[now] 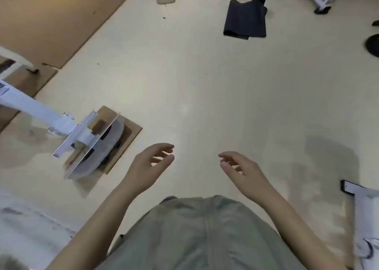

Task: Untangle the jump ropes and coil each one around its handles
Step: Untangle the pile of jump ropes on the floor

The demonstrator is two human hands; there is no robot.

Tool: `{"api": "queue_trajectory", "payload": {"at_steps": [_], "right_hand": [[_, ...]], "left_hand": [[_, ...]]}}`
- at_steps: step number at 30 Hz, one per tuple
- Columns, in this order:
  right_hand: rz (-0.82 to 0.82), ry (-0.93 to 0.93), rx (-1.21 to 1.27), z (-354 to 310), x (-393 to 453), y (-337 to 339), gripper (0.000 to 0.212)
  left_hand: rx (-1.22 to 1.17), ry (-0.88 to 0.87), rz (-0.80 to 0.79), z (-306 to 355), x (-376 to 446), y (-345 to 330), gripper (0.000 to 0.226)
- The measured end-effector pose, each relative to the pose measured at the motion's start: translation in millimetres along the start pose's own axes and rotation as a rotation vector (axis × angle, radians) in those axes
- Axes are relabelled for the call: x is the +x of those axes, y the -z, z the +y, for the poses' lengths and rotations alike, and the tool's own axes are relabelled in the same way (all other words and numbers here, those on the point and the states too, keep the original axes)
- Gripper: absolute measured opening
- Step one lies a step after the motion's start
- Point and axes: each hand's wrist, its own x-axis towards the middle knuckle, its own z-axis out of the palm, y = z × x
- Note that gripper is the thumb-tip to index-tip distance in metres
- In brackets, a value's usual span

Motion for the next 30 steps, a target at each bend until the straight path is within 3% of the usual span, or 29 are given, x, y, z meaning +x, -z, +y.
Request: {"api": "queue_trajectory", "payload": {"at_steps": [7,12,18,22,25,30], "right_hand": [[-0.119,-0.115,-0.038,4.0,77.9,-0.8,0.016],[-0.199,-0.042,-0.081,-35.8,212.1,-7.0,0.017],[-0.234,0.001,-0.086,-130.2,393.9,-9.8,0.017],[-0.228,-0.018,0.003,-170.1,483.6,-1.8,0.014],[-0.211,-0.078,0.063,-178.2,541.3,12.2,0.015],[-0.114,-0.17,0.113,-169.2,656.7,44.9,0.016]], "left_hand": [[-0.085,0.279,-0.004,-35.8,28.7,2.9,0.022],[-0.169,0.354,0.108,-61.9,107.9,40.4,0.014],[-0.28,0.435,0.191,-61.6,253.7,113.8,0.015],[-0.32,0.399,0.127,-34.2,363.0,159.6,0.01],[-0.274,0.322,0.066,-5.1,455.6,191.5,0.027],[-0.241,0.197,0.041,28.9,634.2,233.8,0.015]]}}
